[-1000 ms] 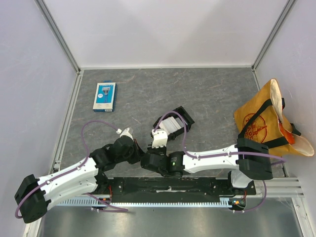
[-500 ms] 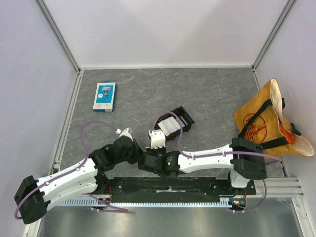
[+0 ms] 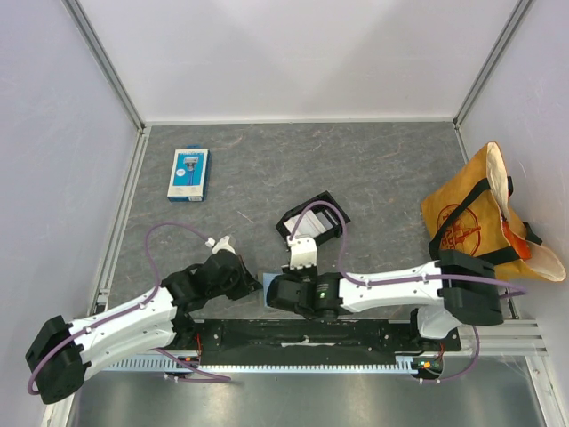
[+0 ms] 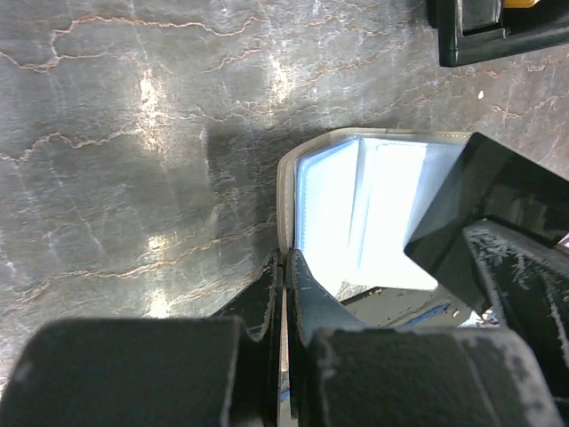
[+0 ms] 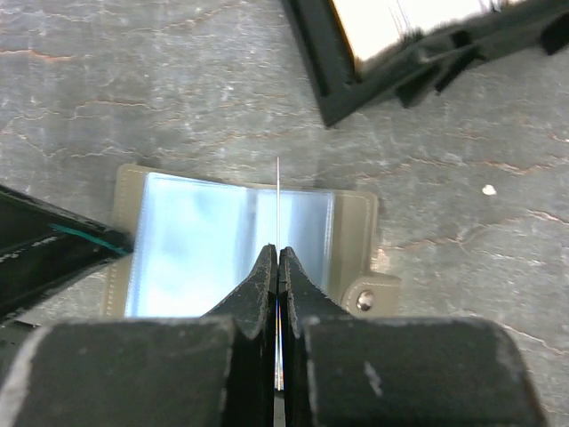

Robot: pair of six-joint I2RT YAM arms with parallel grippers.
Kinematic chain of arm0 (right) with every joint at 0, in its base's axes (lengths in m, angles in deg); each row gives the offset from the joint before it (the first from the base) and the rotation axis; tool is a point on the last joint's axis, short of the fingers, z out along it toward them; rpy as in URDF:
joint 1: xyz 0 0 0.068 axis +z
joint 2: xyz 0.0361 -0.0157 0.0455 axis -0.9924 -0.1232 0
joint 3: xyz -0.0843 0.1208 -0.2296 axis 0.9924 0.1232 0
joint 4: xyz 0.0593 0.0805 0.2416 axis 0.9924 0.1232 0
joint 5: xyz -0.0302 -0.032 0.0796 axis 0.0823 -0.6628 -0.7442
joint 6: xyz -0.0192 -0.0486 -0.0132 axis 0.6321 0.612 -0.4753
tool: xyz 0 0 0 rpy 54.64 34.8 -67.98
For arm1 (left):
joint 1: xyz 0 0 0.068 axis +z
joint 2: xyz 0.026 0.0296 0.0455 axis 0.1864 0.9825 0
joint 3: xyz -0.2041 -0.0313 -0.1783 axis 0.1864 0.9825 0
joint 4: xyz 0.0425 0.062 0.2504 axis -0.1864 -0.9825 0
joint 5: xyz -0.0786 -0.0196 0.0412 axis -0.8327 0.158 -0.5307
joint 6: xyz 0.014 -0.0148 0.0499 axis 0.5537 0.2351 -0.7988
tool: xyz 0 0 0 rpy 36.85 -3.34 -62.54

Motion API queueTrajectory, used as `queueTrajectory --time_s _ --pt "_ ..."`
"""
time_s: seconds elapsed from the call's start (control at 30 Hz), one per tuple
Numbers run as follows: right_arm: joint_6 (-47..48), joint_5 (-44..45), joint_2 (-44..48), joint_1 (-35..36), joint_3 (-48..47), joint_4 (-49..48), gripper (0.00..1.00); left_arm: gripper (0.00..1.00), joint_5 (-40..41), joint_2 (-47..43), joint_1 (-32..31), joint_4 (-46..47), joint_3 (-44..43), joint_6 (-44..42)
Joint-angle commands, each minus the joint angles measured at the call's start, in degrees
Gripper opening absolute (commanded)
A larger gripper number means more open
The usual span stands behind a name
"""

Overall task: Put the credit cards into the card holder
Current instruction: Turn over the card slot in the card holder.

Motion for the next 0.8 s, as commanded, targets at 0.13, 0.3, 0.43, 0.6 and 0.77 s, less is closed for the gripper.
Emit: queueTrajectory --time_s 0.13,0.3,0.43,0.6,0.77 --pt "0.8 -8.5 13.7 -4.5 11.0 -10.1 0.0 0.02 2.0 0.2 0.0 1.0 0.8 1.3" --pt "3.3 -19.1 18.7 -8.5 16.4 -21.8 0.0 0.02 1.3 1.6 -0.1 2.0 0.2 0.5" --pt "5.6 -22.3 17.8 -9.3 15.4 -23.7 0.0 0.02 0.5 2.4 -0.1 2.9 -0.3 0.5" --pt "5.7 -27.0 14.8 -11.5 15.4 -24.3 0.0 0.02 0.7 2.9 -0.1 3.1 -1.0 0.6" --pt "2.6 -29.8 13.0 -12.1 20.0 -29.1 0.0 0.02 0.7 4.2 0.0 3.3 -0.5 0.8"
